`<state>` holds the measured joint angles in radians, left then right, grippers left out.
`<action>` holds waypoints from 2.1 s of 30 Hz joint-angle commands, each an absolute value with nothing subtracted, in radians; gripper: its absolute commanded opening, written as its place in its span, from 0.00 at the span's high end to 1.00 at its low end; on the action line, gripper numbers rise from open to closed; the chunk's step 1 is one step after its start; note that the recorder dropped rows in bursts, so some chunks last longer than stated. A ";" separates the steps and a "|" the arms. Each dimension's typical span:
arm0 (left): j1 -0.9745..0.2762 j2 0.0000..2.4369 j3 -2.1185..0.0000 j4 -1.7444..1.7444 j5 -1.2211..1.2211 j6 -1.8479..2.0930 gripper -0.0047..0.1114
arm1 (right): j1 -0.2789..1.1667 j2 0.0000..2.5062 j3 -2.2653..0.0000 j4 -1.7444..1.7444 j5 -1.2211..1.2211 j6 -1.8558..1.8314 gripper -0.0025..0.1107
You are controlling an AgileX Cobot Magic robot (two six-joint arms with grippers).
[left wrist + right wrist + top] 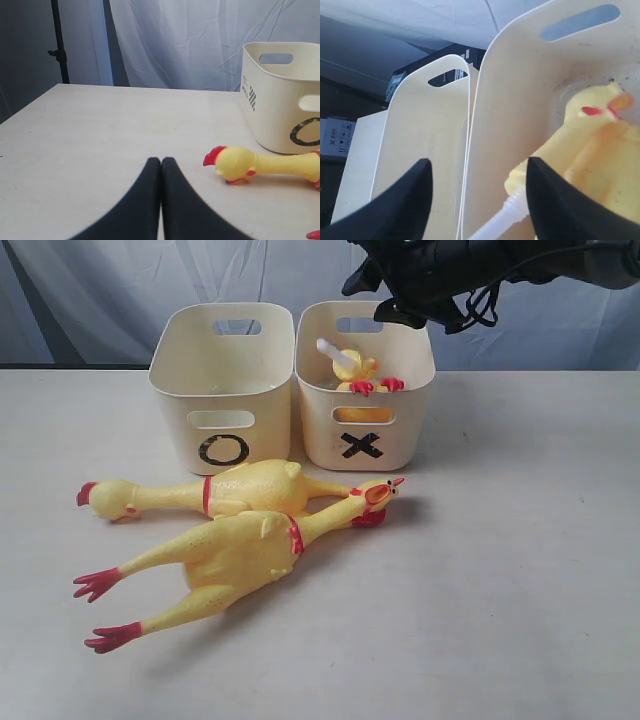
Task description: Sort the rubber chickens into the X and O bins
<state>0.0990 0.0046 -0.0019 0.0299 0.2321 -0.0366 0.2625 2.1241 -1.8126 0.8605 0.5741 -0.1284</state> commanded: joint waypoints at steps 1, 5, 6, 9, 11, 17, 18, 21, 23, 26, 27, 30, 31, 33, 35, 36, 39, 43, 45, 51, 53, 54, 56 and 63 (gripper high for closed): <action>0.099 0.000 0.000 0.031 0.225 -0.041 0.96 | 0.256 2.121 -1.821 0.853 0.571 -0.130 0.50; 0.099 0.000 0.000 0.031 0.225 -0.041 0.96 | 0.256 2.121 -1.821 0.853 0.587 -0.130 0.50; 0.099 0.000 0.000 0.031 0.225 -0.041 0.96 | 0.256 2.121 -1.821 0.853 0.596 -0.130 0.50; 0.099 0.000 0.000 0.031 0.225 -0.041 0.96 | 0.256 2.117 -1.821 0.838 0.626 -0.130 0.50; 0.099 0.000 0.000 0.031 0.225 -0.041 0.96 | 0.256 2.106 -1.821 0.812 0.644 -0.151 0.50; 0.099 0.000 0.000 0.031 0.225 -0.041 0.96 | 0.256 2.038 -1.821 0.675 0.687 -0.233 0.51; 0.099 0.000 0.000 0.031 0.225 -0.041 0.96 | 0.256 2.022 -1.821 0.638 0.702 -0.235 0.53; 0.099 0.000 0.000 0.031 0.225 -0.041 0.96 | 0.256 1.974 -1.821 0.513 0.760 -0.235 0.63; 0.099 0.000 0.000 0.031 0.225 -0.041 0.96 | 0.256 1.948 -1.821 0.443 0.801 -0.235 0.73; 0.099 0.000 0.000 0.031 0.225 -0.041 0.96 | 0.256 1.914 -1.821 0.342 0.897 -0.232 0.92; 0.099 0.000 0.000 0.031 0.225 -0.041 0.96 | 0.256 1.906 -1.821 0.318 0.930 -0.232 0.97; 0.099 0.000 0.000 0.031 0.225 -0.041 0.96 | 0.256 1.879 -1.809 0.273 0.994 -0.232 0.99; 0.099 0.000 0.000 0.031 0.225 -0.041 0.96 | 0.256 1.865 -1.793 0.273 0.994 -0.232 0.99; 0.099 0.000 0.000 0.031 0.225 -0.041 0.96 | 0.256 1.824 -1.738 0.273 0.976 -0.232 0.99; 0.099 0.000 0.000 0.031 0.225 -0.041 0.96 | 0.256 1.779 -1.669 0.273 0.945 -0.232 0.99; 0.099 0.000 0.000 0.031 0.225 -0.041 0.96 | 0.256 1.753 -1.626 0.273 0.928 -0.232 0.99; 0.099 0.000 0.000 0.031 0.225 -0.041 0.96 | 0.256 1.670 -1.493 0.272 0.880 -0.232 0.99; 0.099 0.000 0.000 0.031 0.225 -0.041 0.96 | 0.258 1.526 -1.298 0.271 0.807 -0.232 0.99; 0.099 0.000 0.000 0.031 0.225 -0.041 0.96 | 0.258 1.465 -1.224 0.290 0.783 -0.232 0.99; 0.099 0.000 0.000 0.031 0.225 -0.041 0.96 | 0.258 1.260 -0.975 0.358 0.735 -0.232 0.99; 0.099 0.000 0.000 0.031 0.225 -0.041 0.96 | 0.258 1.193 -0.893 0.373 0.723 -0.232 0.99; 0.099 0.000 0.000 0.031 0.225 -0.041 0.96 | 0.258 1.161 -0.853 0.375 0.717 -0.232 0.99; 0.099 0.000 0.000 0.031 0.225 -0.041 0.96 | 0.258 1.100 -0.787 0.377 0.699 -0.232 0.99; 0.099 0.000 0.000 0.031 0.225 -0.041 0.96 | 0.258 0.861 -0.597 0.449 0.634 -0.236 0.99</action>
